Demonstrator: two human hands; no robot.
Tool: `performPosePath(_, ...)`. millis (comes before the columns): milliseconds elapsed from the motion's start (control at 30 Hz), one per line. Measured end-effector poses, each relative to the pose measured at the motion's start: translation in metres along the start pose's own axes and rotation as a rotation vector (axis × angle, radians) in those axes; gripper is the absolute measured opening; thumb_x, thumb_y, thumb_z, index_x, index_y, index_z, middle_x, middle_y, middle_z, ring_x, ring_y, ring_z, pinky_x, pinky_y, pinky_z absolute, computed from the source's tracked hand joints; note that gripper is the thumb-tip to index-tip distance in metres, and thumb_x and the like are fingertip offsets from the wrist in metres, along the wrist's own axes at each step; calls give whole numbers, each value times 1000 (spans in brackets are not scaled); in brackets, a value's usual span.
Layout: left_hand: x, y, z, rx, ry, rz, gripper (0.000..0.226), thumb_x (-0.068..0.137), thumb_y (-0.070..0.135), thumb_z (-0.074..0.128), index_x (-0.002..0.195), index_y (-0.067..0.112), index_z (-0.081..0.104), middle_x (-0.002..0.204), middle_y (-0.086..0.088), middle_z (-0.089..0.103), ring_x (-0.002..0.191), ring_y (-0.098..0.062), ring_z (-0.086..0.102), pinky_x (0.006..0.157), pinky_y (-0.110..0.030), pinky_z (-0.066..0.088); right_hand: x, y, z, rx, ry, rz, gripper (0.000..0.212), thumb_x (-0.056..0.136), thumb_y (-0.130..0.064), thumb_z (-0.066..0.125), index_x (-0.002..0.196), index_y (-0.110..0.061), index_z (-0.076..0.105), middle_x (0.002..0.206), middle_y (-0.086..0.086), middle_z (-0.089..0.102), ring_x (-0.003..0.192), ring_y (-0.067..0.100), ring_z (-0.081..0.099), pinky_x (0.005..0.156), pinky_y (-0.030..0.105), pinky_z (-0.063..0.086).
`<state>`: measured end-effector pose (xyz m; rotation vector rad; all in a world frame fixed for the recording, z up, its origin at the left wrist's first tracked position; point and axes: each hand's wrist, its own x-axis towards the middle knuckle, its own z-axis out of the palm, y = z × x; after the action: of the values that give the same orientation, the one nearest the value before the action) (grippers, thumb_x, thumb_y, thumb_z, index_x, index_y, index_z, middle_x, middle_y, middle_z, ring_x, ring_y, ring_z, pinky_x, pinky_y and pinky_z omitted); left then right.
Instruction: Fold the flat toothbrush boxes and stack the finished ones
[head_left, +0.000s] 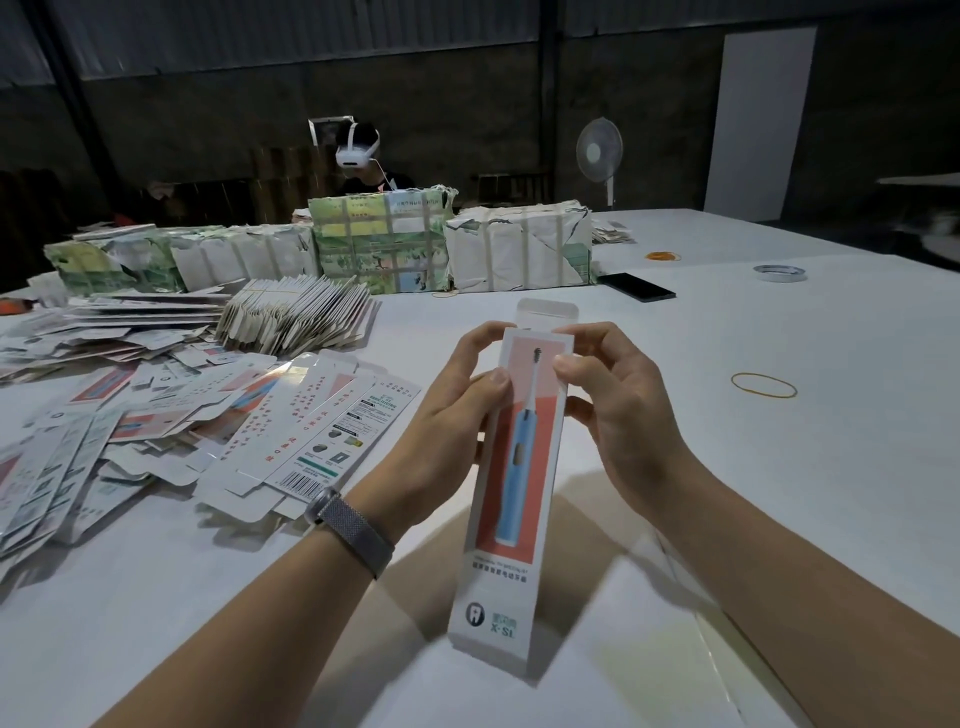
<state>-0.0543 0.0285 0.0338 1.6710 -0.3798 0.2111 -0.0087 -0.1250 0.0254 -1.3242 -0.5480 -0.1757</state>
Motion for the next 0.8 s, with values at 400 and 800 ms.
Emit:
performPosePath(400,2,-2,-1,-9,-9,2,33,91,38,43,123,43,45,91,0,71,81,-15,69,77,-39,60,-2,-4,0,25,80,-95,21,85,-21,68,101,-25,55,94,-9,70,88,31,69,74,40,59)
performPosePath(800,3,-6,-5,-42,-39,-59,31,102,31,47,129,45,40,83,4,69,75,-11,68,68,-28,58,-1,-3,-1,-73,66,-74,20,98,-7,59,97,-27,66,94,-9,72,88,34,69,78,45,61)
